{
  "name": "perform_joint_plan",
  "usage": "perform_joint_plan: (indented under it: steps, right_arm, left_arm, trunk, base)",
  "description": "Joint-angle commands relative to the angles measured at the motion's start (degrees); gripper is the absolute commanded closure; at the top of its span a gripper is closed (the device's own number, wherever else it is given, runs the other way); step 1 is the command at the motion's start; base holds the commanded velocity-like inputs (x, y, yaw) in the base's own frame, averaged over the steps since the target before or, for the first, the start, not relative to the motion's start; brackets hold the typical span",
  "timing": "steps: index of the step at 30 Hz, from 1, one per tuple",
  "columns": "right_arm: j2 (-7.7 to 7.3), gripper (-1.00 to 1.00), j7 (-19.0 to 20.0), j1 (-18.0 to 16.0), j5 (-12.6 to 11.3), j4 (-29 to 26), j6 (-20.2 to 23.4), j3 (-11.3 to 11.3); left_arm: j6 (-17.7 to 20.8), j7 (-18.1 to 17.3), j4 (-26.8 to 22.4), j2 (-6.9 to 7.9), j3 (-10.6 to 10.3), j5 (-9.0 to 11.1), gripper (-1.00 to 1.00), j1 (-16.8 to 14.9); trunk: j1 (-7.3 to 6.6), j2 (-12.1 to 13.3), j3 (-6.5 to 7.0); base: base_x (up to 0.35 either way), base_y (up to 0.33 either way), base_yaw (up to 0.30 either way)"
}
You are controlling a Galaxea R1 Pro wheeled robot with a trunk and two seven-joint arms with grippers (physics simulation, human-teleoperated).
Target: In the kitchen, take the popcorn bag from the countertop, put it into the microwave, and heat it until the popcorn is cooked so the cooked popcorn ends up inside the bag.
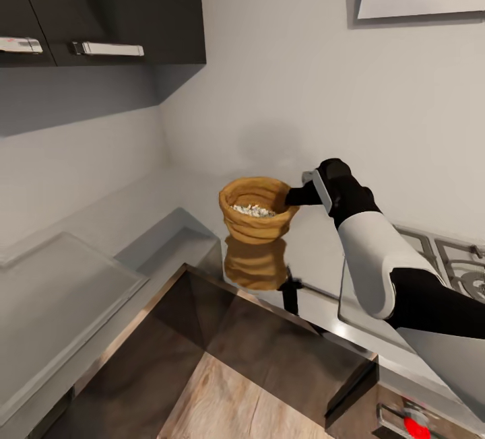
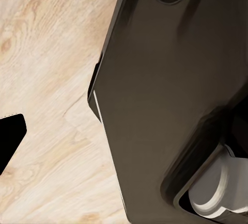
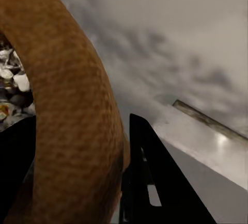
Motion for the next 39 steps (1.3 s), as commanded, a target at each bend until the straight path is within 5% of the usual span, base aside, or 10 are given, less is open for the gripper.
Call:
perform_joint_plan:
  steps: [1, 13, 32, 39]
  right_arm:
    - [0.05, 1.0, 0.91, -0.04, 0.68, -0.03, 0.19, -0.38]
    - [-2.2, 1.0, 1.39, -0.04, 0.69, 8.56, 0.19, -2.05]
    - [-2.51, 1.0, 2.77, -2.92, 0.86, 8.7, 0.19, -2.22]
    - [-3.5, 1.0, 3.02, -11.64, 0.78, 19.6, 0.19, -2.35]
  left_arm:
    - [-0.13, 0.18, -0.02, -0.03, 0.03, 0.27, -1.0, 0.0]
    - [-0.13, 0.15, 0.04, -0.04, 0.04, 0.21, -1.0, 0.0]
    - [-1.27, 0.21, 0.06, -0.21, 0.04, 0.18, -1.0, -0.01]
    - [-1.27, 0.21, 0.1, -0.3, 0.04, 0.22, -1.0, -0.01]
  trunk:
    - [-0.03, -0.04, -0.06]
    - [-0.03, -0.04, -0.06]
    - [-0.03, -0.04, -0.06]
    - [-0.03, -0.04, -0.06]
  base:
    - [-0.303, 0.0, 0.0]
    - [-0.335, 0.0, 0.0]
    - [-0.338, 0.0, 0.0]
    - [-0.338, 0.0, 0.0]
